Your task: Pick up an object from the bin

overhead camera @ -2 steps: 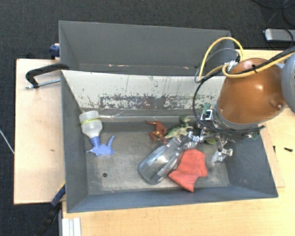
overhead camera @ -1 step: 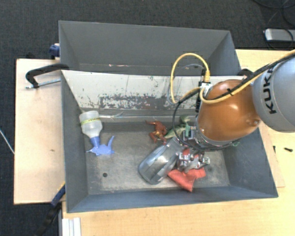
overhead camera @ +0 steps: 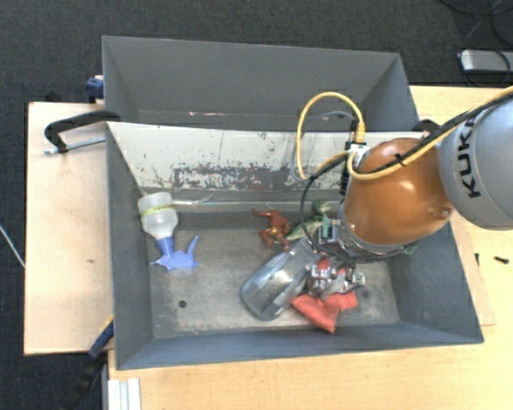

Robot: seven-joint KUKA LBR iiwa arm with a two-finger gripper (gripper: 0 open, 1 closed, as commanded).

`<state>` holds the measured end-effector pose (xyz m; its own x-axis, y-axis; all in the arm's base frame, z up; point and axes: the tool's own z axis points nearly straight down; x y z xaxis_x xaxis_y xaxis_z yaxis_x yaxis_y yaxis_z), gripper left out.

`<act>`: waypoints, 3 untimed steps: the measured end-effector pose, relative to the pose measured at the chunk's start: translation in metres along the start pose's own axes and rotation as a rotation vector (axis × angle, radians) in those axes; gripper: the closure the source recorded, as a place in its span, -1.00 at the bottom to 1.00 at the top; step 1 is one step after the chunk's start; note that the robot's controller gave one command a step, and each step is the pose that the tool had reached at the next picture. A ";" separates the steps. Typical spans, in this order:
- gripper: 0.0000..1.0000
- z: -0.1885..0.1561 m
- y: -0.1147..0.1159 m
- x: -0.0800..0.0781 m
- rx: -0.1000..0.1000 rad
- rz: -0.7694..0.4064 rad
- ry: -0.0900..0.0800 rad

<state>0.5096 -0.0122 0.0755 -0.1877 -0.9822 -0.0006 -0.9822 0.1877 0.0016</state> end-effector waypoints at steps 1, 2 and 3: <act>1.00 -0.004 -0.032 0.012 -0.003 -0.187 -0.003; 1.00 -0.008 -0.065 0.012 0.006 -0.424 0.003; 1.00 -0.051 -0.048 0.007 -0.002 -0.504 -0.006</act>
Offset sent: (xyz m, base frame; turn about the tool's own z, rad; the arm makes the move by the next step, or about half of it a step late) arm 0.0761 0.0064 0.0097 -0.5169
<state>0.5558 -0.0278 0.1260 0.3100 -0.9507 -0.0075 -0.9507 -0.3101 0.0018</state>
